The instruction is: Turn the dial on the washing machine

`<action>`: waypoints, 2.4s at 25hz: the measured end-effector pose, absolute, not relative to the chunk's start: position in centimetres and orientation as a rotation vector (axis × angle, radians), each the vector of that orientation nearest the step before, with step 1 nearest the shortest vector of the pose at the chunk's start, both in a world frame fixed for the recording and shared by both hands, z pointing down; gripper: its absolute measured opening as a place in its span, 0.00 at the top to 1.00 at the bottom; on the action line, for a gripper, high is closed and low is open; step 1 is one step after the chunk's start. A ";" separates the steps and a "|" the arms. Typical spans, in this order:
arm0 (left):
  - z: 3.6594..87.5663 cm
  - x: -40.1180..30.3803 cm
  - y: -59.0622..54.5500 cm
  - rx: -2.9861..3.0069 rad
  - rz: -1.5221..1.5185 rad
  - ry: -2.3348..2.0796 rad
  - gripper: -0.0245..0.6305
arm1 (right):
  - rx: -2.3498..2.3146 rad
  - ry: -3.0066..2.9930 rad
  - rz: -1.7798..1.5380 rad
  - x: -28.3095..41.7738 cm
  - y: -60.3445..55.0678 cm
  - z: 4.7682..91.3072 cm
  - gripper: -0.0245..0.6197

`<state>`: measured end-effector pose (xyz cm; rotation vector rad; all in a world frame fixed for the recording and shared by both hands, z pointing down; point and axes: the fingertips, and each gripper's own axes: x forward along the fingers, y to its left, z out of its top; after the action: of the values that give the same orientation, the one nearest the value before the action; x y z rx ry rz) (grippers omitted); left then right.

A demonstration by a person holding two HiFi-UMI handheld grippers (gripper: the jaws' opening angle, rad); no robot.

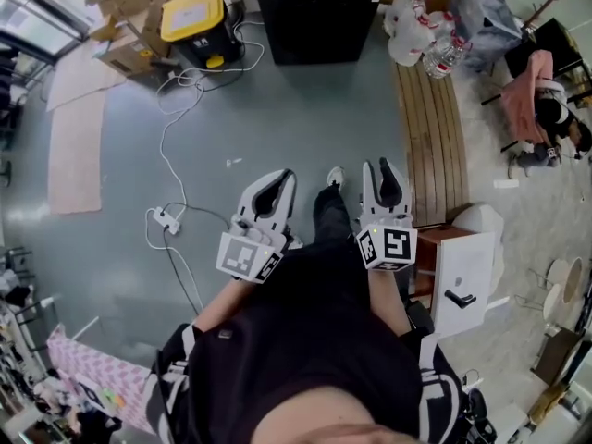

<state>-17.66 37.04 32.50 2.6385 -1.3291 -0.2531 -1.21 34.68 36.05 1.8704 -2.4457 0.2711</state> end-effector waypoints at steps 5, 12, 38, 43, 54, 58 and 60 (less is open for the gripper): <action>30.8 -11.7 24.2 2.643 -0.243 -1.357 0.92 | 1.820 -2.482 0.254 4.0 21.1 35.1 0.76; 29.4 -4.4 9.3 2.619 -0.243 -1.417 0.92 | 1.750 -2.496 0.218 11.4 4.0 34.3 0.76; 42.2 0.4 -45.3 2.631 -0.225 -1.289 0.92 | 1.762 -2.234 0.330 17.2 -58.3 58.8 0.62; 50.6 -0.8 -52.5 2.590 -0.233 -1.281 0.92 | 1.708 -2.162 0.348 17.1 -68.7 72.1 0.54; 59.0 0.7 -57.2 2.548 -0.194 -1.205 0.92 | 1.648 -2.090 0.197 19.3 -77.8 81.7 0.48; 59.4 1.1 -57.7 2.541 -0.187 -1.204 0.92 | 1.655 -2.113 0.229 19.4 -78.0 82.0 0.51; 59.6 1.1 -57.7 2.539 -0.184 -1.202 0.92 | 1.705 -2.174 0.381 19.6 -78.0 82.0 0.51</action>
<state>1.11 -57.74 59.62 2.5394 -1.2018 -0.1836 19.56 -78.01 81.98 1.7053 -2.1744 0.3814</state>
